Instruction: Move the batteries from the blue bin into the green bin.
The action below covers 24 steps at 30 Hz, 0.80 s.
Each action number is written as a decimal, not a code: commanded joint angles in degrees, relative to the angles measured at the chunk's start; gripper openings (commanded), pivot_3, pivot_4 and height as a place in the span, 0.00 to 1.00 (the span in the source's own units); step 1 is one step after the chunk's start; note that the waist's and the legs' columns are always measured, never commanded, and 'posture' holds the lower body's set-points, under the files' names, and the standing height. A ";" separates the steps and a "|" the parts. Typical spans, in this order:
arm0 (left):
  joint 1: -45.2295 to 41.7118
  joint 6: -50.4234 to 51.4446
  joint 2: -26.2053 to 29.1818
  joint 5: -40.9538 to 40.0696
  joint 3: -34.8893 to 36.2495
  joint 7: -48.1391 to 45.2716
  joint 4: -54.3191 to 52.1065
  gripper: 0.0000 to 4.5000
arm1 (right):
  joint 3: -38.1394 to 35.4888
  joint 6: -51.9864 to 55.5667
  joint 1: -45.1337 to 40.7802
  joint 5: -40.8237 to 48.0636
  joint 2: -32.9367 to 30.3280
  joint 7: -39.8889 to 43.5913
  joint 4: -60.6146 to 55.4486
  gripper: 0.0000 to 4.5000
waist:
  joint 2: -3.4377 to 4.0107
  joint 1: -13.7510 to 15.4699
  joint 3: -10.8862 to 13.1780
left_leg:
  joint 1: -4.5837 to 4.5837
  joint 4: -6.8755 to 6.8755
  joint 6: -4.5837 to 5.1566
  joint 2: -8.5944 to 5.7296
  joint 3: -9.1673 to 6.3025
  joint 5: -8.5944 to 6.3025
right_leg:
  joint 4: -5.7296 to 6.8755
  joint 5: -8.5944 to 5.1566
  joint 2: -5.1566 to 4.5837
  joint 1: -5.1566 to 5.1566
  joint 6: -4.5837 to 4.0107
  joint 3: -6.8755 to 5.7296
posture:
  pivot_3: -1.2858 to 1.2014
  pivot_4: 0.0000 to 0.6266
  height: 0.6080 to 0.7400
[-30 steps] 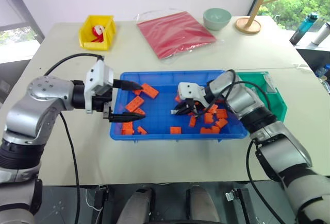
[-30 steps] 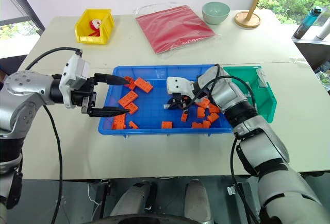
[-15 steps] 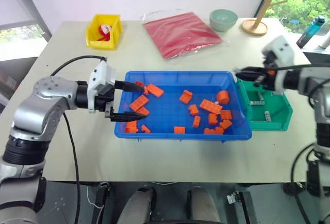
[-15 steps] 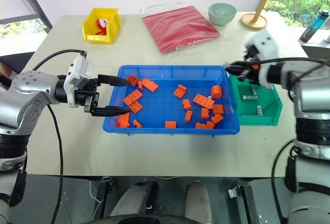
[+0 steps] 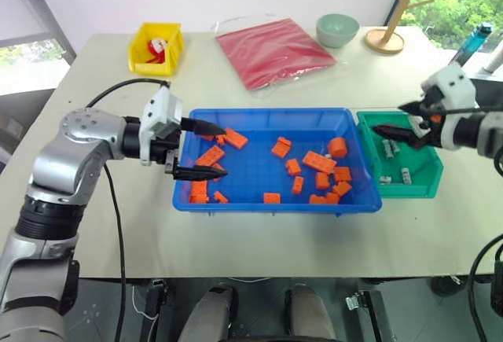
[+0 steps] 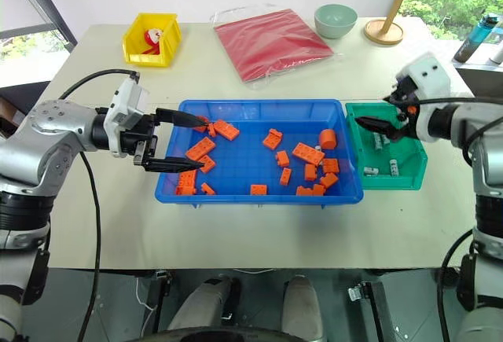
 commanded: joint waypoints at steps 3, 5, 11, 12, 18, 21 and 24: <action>-0.16 -0.74 0.52 -0.15 1.62 0.71 -2.01 1.00 | 8.61 4.82 -5.59 2.57 5.55 -2.35 -6.88 0.97 | -0.01 -0.01 0.00 | 0.00 0.00 0.00 0.01 -0.04 0.00 | 0.00 0.00 0.01 -0.01 0.00 0.00 | 0.52 0.24 0.82; 0.43 -0.73 0.64 -0.25 1.92 1.18 -2.55 1.00 | 11.72 5.85 -4.36 3.33 7.81 -2.87 -10.07 0.97 | -0.01 0.09 0.00 | -0.01 0.00 0.00 0.01 -0.07 0.00 | 0.01 0.00 0.02 0.01 0.00 0.00 | 0.52 0.24 0.82; 3.03 0.37 1.61 -1.33 3.56 2.84 -5.57 1.00 | 19.10 2.46 -1.68 -1.00 9.55 -7.05 -10.31 0.99 | -0.01 0.18 0.00 | -0.07 0.05 0.02 -0.12 -0.21 -0.01 | 0.10 0.00 -0.03 0.01 0.00 0.05 | 0.52 0.24 0.82; 3.39 0.55 1.84 -1.48 3.81 3.00 -5.95 1.00 | 19.38 2.68 -1.42 -1.18 9.48 -7.54 -10.02 0.99 | -0.01 0.16 0.00 | -0.07 0.05 0.02 -0.12 -0.23 -0.01 | 0.10 0.00 -0.02 0.02 0.00 0.05 | 0.52 0.24 0.82; 4.67 1.28 2.74 -2.10 4.87 3.83 -7.25 1.00 | 20.50 3.53 1.48 -1.41 9.58 -8.63 -10.01 0.99 | -0.01 0.06 0.00 | -0.07 0.04 0.02 -0.11 -0.23 -0.01 | 0.10 0.00 -0.01 0.02 0.00 0.04 | 0.52 0.24 0.82; 4.82 1.42 2.86 -2.32 4.82 4.11 -7.58 1.00 | 21.99 1.93 2.81 -2.60 10.26 -9.53 -9.12 0.99 | -0.01 0.06 0.00 | -0.07 0.05 0.02 -0.11 -0.23 -0.01 | 0.10 0.00 -0.01 0.02 0.00 0.04 | 0.52 0.24 0.82; 4.38 1.55 2.84 -2.45 4.66 4.21 -7.42 1.00 | 23.53 -0.03 2.96 -4.10 10.31 -9.86 -7.69 0.99 | -0.01 0.00 0.00 | -0.07 0.04 0.02 -0.11 -0.21 -0.01 | 0.10 0.00 -0.01 0.01 0.00 0.04 | 0.52 0.24 0.82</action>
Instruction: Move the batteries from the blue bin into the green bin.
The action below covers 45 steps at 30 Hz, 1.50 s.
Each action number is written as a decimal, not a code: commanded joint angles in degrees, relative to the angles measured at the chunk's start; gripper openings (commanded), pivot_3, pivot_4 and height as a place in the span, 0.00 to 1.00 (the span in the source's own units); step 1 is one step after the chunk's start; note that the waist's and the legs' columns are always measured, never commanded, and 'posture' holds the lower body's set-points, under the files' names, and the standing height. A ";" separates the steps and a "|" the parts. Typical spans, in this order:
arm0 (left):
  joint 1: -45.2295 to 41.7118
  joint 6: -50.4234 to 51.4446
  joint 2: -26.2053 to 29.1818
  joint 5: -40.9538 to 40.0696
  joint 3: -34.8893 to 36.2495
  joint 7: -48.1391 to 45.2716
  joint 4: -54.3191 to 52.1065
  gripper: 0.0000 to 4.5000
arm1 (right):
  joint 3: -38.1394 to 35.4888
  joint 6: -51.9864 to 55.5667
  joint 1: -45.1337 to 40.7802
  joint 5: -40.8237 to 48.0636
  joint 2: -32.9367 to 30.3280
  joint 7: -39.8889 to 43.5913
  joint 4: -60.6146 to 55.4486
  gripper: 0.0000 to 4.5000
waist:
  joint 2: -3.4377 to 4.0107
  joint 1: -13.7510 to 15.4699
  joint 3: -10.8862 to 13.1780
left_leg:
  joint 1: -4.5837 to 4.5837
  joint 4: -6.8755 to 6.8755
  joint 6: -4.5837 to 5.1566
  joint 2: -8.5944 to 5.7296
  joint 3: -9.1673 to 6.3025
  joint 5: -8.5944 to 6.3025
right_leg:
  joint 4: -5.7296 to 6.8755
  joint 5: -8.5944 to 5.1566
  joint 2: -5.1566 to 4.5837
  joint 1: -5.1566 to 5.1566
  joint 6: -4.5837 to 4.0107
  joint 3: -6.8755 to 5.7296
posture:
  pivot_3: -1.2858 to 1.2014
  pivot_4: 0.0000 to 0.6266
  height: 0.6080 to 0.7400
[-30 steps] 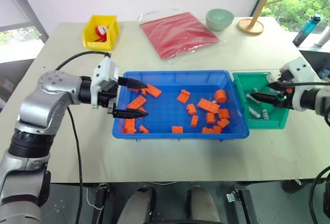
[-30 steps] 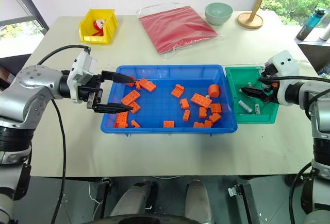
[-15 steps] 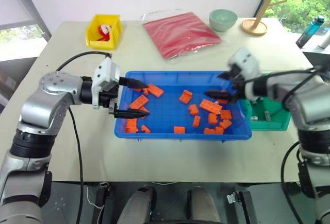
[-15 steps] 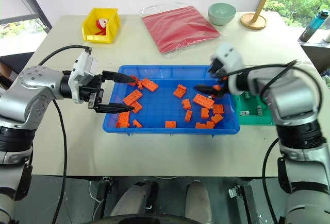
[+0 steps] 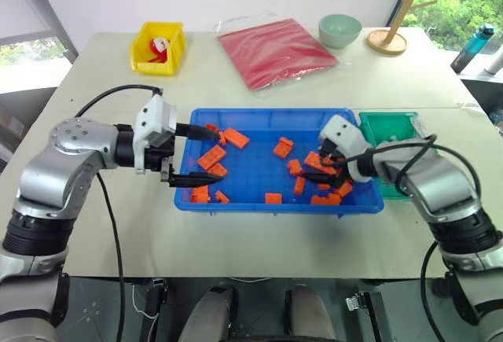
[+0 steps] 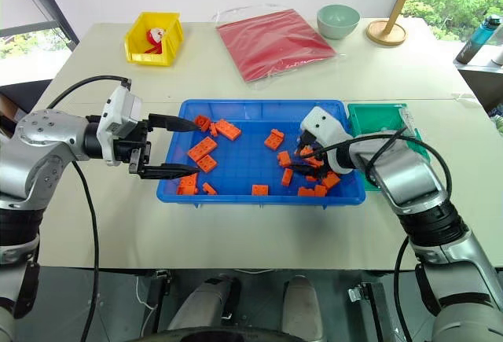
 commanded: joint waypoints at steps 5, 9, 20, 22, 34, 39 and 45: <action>-1.89 -0.52 0.46 -0.43 1.37 0.06 -0.22 1.00 | 1.47 -5.37 -1.11 -3.21 0.91 -0.65 3.71 0.99 | 0.00 0.04 0.00 | 0.00 0.00 0.00 0.00 -0.01 0.00 | -0.01 0.00 0.01 0.00 0.00 -0.01 | 0.52 0.24 0.82; -2.57 -0.83 0.03 -0.23 1.00 0.05 0.30 1.00 | 1.77 -7.38 -1.04 -4.21 1.39 -0.55 5.97 0.87 | 0.00 0.03 0.00 | 0.01 0.01 0.00 0.00 -0.01 0.00 | -0.02 0.00 0.01 0.01 0.00 -0.02 | 0.52 0.24 0.82; -3.03 -1.54 -0.30 -0.06 0.83 -0.24 1.31 1.00 | 2.74 -8.49 -7.37 -3.11 8.48 0.41 3.66 0.29 | 0.00 -0.25 0.00 | 0.01 -0.01 0.00 0.02 0.00 0.00 | -0.01 0.00 0.02 -0.03 0.00 -0.03 | 0.52 0.24 0.82; -3.19 -1.69 -0.49 0.01 0.62 -0.21 1.46 1.00 | 3.28 -8.87 -9.51 -2.70 12.01 0.16 3.81 0.29 | 0.00 -0.33 0.00 | 0.01 -0.02 0.00 0.03 0.00 0.00 | 0.01 0.00 0.03 -0.04 0.00 -0.03 | 0.52 0.24 0.82; -3.46 -1.94 -0.75 0.11 0.39 -0.32 1.68 1.00 | 5.76 -7.64 -15.55 -4.62 18.07 0.13 7.52 0.93 | -0.01 0.01 -0.01 | 0.01 0.10 0.00 -0.28 -0.34 0.00 | 0.58 0.00 -0.01 -0.15 -0.01 0.23 | 0.52 0.24 0.82; -2.54 -1.55 -0.51 -0.15 0.80 0.18 0.67 1.00 | -2.36 6.75 -9.10 0.40 8.24 0.67 -6.93 0.93 | -0.01 0.03 -0.01 | 0.00 0.07 0.00 -0.28 -0.34 0.00 | 0.66 0.00 -0.02 -0.19 0.00 0.28 | 0.52 0.24 0.82; -2.18 -1.94 -0.47 0.13 0.62 0.05 1.08 1.00 | -11.58 23.84 -2.11 1.83 3.77 -5.56 -19.25 0.93 | -0.02 -0.22 -0.01 | 0.00 0.07 0.04 -0.19 -0.10 -0.02 | 0.60 0.00 -0.03 -0.21 0.00 0.31 | 0.52 0.24 0.82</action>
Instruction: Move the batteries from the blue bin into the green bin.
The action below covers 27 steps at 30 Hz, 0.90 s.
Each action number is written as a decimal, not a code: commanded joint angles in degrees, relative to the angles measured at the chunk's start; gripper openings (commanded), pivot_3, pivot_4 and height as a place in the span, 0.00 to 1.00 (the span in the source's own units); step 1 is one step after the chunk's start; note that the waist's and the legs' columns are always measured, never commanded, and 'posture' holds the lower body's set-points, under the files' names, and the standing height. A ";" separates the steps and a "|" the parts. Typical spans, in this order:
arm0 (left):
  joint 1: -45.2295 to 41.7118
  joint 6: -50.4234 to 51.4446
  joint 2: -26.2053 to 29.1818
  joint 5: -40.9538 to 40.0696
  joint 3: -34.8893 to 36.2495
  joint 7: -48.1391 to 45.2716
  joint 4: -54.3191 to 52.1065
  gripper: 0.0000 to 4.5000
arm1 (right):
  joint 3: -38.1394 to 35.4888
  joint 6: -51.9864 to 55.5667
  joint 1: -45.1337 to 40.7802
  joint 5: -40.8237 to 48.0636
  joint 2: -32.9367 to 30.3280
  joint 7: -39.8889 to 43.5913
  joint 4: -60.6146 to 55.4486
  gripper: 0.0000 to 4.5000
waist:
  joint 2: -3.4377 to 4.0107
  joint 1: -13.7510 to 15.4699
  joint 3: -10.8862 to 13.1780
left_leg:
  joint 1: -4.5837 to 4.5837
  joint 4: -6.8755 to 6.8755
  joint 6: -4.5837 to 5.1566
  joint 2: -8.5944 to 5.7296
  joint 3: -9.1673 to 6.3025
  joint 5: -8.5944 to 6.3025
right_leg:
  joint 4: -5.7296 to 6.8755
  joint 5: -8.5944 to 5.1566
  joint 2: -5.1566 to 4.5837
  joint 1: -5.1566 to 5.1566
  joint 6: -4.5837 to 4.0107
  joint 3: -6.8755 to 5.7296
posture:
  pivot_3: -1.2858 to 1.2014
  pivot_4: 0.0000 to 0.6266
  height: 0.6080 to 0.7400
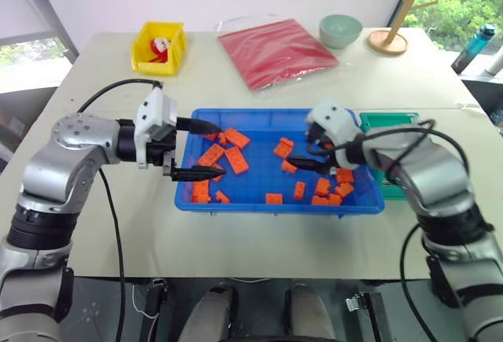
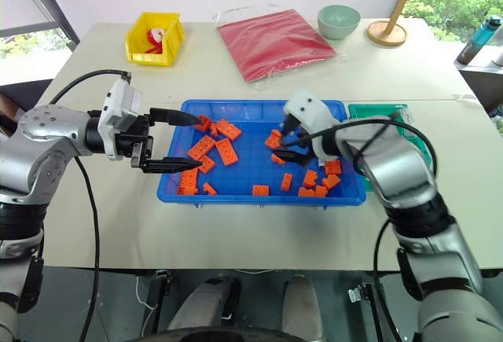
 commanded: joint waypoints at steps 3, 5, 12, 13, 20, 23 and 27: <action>-0.78 -0.80 0.19 0.12 0.76 -0.16 -0.66 1.00 | -9.31 15.33 0.05 0.77 2.15 -7.07 -8.94 0.93 | 0.00 0.13 0.00 | 0.00 0.01 0.00 0.03 0.04 0.00 | 0.00 0.00 0.01 -0.02 0.00 0.02 | 0.52 0.24 0.82; -1.16 -1.11 -0.23 0.33 0.24 -0.42 -0.20 1.00 | -11.16 17.79 0.61 0.88 3.12 -9.21 -10.23 0.93 | 0.00 0.22 0.00 | 0.00 0.02 0.00 0.02 0.03 0.00 | 0.01 0.00 0.01 -0.01 0.00 0.06 | 0.52 0.24 0.82; -3.49 -2.18 -2.14 1.47 -1.20 -1.78 2.34 1.00 | -14.08 18.21 5.92 1.37 6.86 -16.63 -10.58 0.93 | -0.01 0.45 -0.01 | 0.00 0.06 0.01 -0.06 0.00 0.00 | 0.00 0.00 -0.03 0.03 0.00 0.11 | 0.52 0.24 0.82; -3.92 -2.37 -2.32 1.62 -1.36 -2.02 2.85 1.00 | -14.15 18.21 6.24 1.43 7.29 -17.49 -10.30 0.93 | -0.01 0.32 -0.01 | 0.00 0.06 0.01 -0.06 0.01 0.00 | 0.01 0.00 -0.03 0.02 0.00 0.11 | 0.52 0.24 0.82; -4.69 -3.15 -2.86 2.21 -1.68 -2.76 3.90 1.00 | -12.30 18.20 5.15 0.91 11.03 -22.06 -6.04 0.93 | -0.01 0.20 -0.01 | 0.02 0.03 0.01 -0.03 0.02 0.00 | 0.04 0.00 0.00 0.01 0.00 0.12 | 0.52 0.24 0.82; -4.61 -3.34 -2.88 2.30 -1.54 -2.85 3.81 1.00 | -10.94 17.58 4.28 0.84 12.84 -23.46 -3.13 0.93 | -0.01 0.32 -0.01 | 0.02 0.04 0.01 -0.05 0.00 0.00 | 0.04 0.00 -0.01 0.02 0.00 0.13 | 0.52 0.24 0.82; -4.64 -3.26 -2.82 2.27 -1.31 -2.60 3.60 1.00 | -9.27 14.09 4.70 0.25 12.95 -24.78 0.94 0.93 | -0.01 0.27 -0.01 | 0.02 0.04 0.01 -0.06 0.00 0.00 | 0.04 0.00 -0.02 0.02 0.00 0.14 | 0.52 0.24 0.82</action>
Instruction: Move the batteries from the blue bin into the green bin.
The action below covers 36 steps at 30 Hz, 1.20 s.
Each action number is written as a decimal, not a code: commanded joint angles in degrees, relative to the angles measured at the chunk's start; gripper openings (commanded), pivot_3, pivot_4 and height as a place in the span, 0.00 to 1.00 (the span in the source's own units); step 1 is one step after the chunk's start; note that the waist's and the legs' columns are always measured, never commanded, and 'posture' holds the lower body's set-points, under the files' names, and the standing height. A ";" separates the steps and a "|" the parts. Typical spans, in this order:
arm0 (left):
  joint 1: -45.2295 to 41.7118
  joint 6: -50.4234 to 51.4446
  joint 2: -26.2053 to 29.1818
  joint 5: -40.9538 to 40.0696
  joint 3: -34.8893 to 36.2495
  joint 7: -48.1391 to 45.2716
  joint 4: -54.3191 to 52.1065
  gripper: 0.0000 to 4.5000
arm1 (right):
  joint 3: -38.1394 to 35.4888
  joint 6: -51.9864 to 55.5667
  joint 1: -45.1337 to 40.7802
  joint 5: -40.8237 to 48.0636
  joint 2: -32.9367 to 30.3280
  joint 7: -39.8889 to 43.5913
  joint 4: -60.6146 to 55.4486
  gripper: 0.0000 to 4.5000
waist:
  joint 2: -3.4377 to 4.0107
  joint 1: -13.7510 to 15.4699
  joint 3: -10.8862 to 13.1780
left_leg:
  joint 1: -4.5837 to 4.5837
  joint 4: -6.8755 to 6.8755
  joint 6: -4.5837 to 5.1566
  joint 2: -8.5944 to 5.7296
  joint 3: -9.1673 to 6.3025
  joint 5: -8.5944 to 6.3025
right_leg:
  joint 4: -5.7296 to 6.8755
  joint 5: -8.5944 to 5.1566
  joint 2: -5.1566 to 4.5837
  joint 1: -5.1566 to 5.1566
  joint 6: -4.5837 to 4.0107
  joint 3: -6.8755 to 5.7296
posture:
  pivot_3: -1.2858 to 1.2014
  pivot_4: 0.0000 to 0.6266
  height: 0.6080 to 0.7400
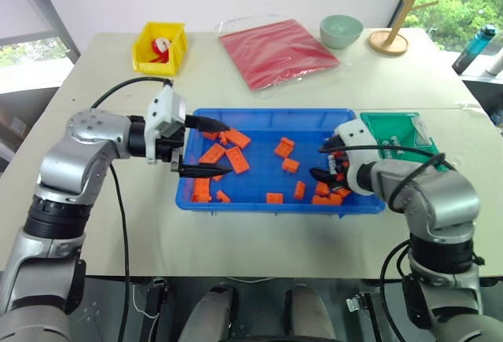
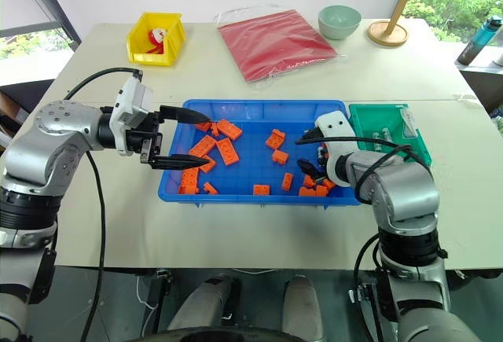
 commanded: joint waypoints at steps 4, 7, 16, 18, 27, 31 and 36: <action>-0.79 -0.34 0.66 -0.50 1.61 0.16 -1.75 1.00 | 0.91 -5.09 -0.18 -0.95 -0.40 -1.69 5.03 0.93 | 0.00 0.05 0.00 | 0.00 0.00 0.00 -0.01 -0.02 0.00 | 0.00 0.00 0.00 0.02 0.00 0.00 | 0.52 0.24 0.82; -0.30 -0.27 0.97 -0.59 1.90 0.30 -2.15 1.00 | 1.62 -7.76 -0.03 -1.19 0.32 -2.17 7.86 0.88 | -0.01 0.04 -0.01 | 0.00 0.02 0.00 -0.03 -0.05 0.00 | 0.00 0.00 0.00 0.03 0.00 0.00 | 0.52 0.24 0.82; -0.63 -0.21 1.29 -0.69 2.12 0.30 -1.76 1.00 | 3.43 -11.04 -0.21 -0.17 0.55 -1.57 6.91 0.01 | -0.06 0.09 -0.04 | 0.03 0.03 0.00 -0.05 -0.11 0.00 | 0.00 0.00 0.01 0.08 0.00 -0.01 | 0.52 0.24 0.82; -0.95 -0.45 1.21 -0.52 2.05 0.16 -1.14 1.00 | 1.64 -9.95 -1.90 2.96 0.84 1.16 3.57 0.01 | -0.06 0.06 -0.04 | 0.03 0.03 0.00 -0.06 -0.14 0.00 | 0.00 0.00 0.02 0.09 0.00 -0.01 | 0.52 0.24 0.82; -0.69 -1.60 1.58 -0.19 2.30 -1.29 1.54 1.00 | -14.21 -2.39 -15.67 13.62 -9.73 11.77 1.65 0.01 | -0.04 0.29 -0.02 | 0.01 -0.02 0.00 -0.02 -0.10 0.00 | -0.01 0.00 0.05 0.02 0.00 -0.02 | 0.52 0.24 0.82; -0.84 -1.31 2.26 -0.71 3.36 -1.82 2.93 1.00 | -16.61 -8.16 -10.27 14.67 -23.23 19.23 8.43 0.01 | -0.08 0.61 -0.03 | 0.00 0.02 0.08 -0.16 -0.17 -0.05 | -0.06 0.00 -0.03 0.12 0.00 -0.01 | 0.52 0.24 0.82; -2.33 -1.50 3.02 -0.50 4.41 -2.87 5.30 1.00 | -14.14 -20.53 -0.70 10.15 -32.80 22.55 17.26 0.01 | -0.08 -0.08 -0.03 | 0.01 0.01 0.13 -0.12 0.02 -0.07 | -0.10 0.00 -0.08 0.12 0.00 -0.02 | 0.52 0.24 0.82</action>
